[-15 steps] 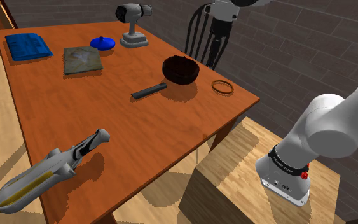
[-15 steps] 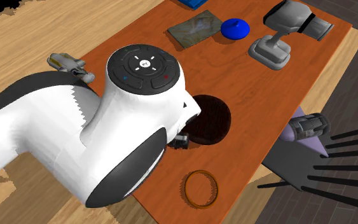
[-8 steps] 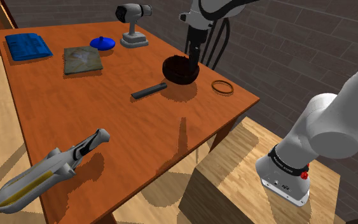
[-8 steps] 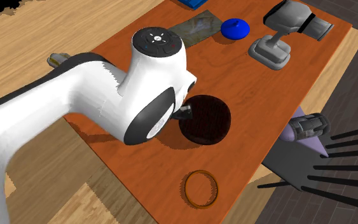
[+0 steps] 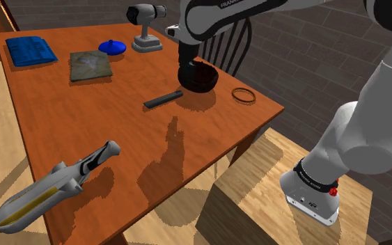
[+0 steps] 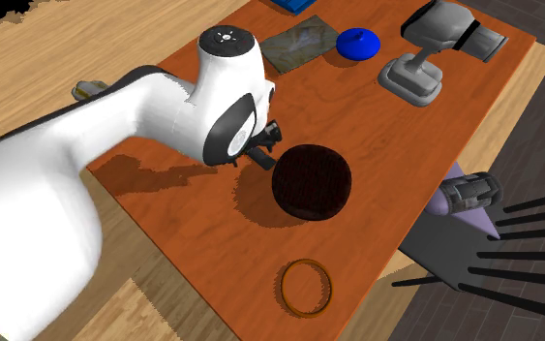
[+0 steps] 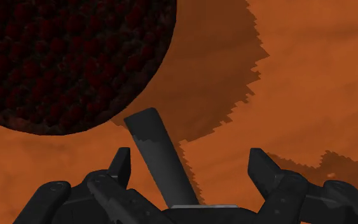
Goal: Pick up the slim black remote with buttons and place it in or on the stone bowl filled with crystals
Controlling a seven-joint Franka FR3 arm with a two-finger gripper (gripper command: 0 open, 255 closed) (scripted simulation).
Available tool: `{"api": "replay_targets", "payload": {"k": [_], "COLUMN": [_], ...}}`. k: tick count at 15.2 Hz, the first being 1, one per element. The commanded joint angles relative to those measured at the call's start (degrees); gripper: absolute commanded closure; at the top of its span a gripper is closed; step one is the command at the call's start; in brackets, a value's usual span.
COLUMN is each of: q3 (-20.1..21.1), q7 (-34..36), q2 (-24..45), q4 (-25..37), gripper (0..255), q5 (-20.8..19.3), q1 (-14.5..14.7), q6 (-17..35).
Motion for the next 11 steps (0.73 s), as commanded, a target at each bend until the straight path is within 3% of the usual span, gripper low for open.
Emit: {"api": "replay_targets", "payload": {"k": [1,7,11], "q3": [0.9,3.8,4.0], "q7": [-3.0,-10.4,-11.1], "q2": [3.4,12.8,14.9], "q4": [2.2,9.7,9.9], "gripper": [0,0,0], "q5": [-0.4,-2.4,-2.7], "q1": [0.6,2.6,2.8], "q6": [1.8,5.3,7.4]}}
